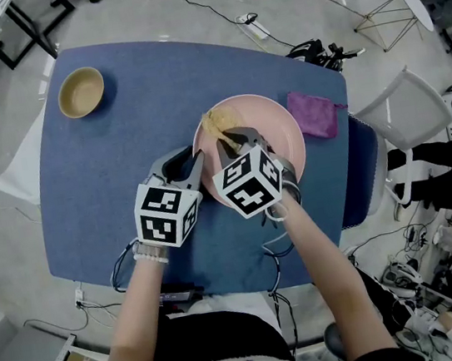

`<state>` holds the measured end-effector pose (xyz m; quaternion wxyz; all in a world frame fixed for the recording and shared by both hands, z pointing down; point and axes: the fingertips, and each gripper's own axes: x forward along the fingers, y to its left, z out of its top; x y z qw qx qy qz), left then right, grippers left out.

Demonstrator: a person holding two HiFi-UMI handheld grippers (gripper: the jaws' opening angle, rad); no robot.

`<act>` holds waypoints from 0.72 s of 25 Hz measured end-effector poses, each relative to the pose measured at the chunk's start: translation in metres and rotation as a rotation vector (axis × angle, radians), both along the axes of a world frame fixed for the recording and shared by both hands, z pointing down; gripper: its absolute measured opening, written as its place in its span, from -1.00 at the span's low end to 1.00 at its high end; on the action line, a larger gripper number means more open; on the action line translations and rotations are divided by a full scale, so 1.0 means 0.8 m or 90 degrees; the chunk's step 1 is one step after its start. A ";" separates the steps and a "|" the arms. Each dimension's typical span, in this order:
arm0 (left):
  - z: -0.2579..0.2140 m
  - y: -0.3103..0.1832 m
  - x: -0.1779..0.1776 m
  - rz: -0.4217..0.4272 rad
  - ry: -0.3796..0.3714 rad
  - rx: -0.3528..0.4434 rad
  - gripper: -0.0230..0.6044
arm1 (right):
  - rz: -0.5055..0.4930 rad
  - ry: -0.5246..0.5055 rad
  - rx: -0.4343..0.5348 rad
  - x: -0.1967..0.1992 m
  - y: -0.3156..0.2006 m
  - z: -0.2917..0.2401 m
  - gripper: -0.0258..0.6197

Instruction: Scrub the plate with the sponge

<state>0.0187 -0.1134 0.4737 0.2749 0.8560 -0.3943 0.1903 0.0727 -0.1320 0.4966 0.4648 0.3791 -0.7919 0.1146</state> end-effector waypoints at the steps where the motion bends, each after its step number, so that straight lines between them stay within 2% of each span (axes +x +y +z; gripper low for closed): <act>1: 0.000 0.000 0.000 0.000 0.000 0.000 -0.67 | -0.009 -0.002 -0.003 -0.003 0.003 0.000 -0.79; 10: -0.001 -0.002 -0.002 -0.011 0.006 -0.003 -0.68 | -0.072 -0.008 -0.034 -0.021 0.032 0.001 -0.79; 18: -0.002 -0.001 -0.002 -0.019 0.006 -0.002 -0.68 | -0.105 -0.003 -0.047 -0.025 0.052 0.002 -0.79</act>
